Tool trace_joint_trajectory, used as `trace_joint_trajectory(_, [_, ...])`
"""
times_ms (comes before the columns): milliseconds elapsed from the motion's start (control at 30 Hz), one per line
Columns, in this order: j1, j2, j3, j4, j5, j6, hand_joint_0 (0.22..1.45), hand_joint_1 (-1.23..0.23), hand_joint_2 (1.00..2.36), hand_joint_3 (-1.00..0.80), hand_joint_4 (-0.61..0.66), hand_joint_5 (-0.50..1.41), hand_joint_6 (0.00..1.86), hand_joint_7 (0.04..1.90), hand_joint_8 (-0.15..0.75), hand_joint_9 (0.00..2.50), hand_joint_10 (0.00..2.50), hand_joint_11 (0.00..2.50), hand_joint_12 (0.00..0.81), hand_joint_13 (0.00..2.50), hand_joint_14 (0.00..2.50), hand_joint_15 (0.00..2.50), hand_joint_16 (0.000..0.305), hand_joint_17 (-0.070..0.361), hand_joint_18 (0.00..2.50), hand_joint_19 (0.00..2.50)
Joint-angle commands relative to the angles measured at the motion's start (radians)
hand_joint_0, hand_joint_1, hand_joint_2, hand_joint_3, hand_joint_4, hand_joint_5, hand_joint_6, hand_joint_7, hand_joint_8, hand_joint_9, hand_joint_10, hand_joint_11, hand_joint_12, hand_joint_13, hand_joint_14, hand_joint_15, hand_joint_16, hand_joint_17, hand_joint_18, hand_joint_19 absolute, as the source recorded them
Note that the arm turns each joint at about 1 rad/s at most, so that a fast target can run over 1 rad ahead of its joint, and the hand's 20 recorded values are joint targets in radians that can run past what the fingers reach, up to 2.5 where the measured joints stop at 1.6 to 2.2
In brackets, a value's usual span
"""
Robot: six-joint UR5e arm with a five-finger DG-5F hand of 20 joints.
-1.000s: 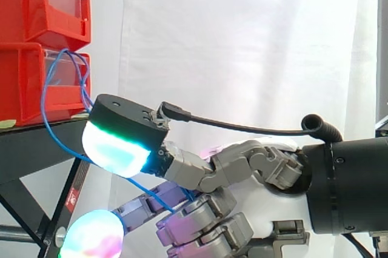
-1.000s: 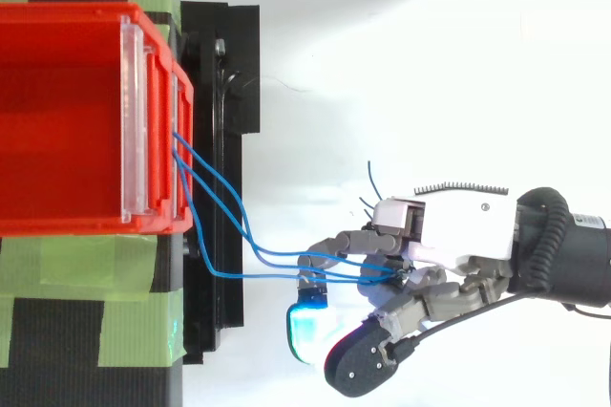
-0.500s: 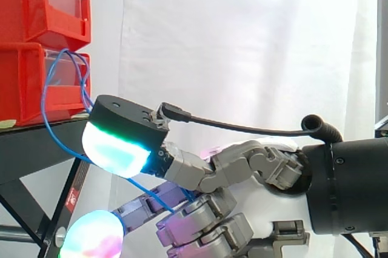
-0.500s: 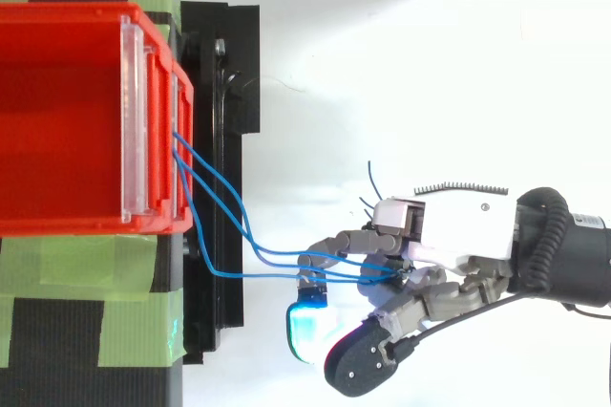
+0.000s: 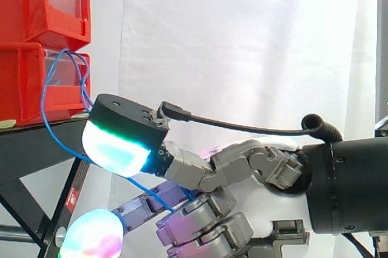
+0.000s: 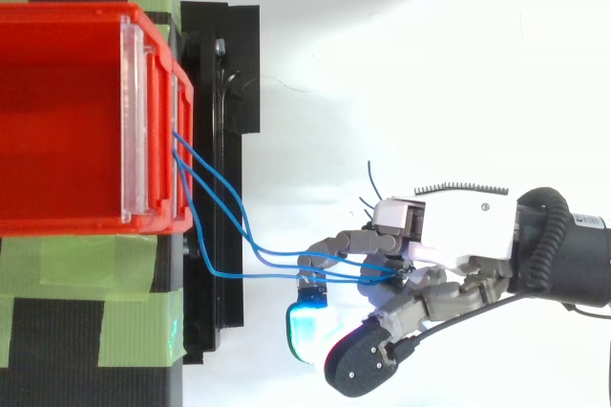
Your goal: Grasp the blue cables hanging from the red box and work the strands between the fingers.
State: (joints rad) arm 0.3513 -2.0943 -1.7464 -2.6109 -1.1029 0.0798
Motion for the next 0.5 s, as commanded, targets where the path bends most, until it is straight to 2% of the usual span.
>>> trace_joint_trajectory(0, [0.0, 0.0, 0.001, 0.0, 0.0, 0.0, 0.83, -0.55, 1.0, -0.99, 0.3, 0.08, 0.53, 1.19, 0.428, 1.2, 2.5, 2.5, 0.544, 1.59, 2.5, 1.63, 0.063, 0.141, 1.83, 0.95])
trace_joint_trajectory(467, [0.0, -0.001, 0.001, -0.005, -0.005, 0.006, 0.83, -0.56, 1.0, -0.98, 0.29, 0.08, 0.56, 1.18, 0.428, 1.2, 2.5, 2.5, 0.544, 1.59, 2.5, 1.63, 0.063, 0.141, 1.83, 0.95])
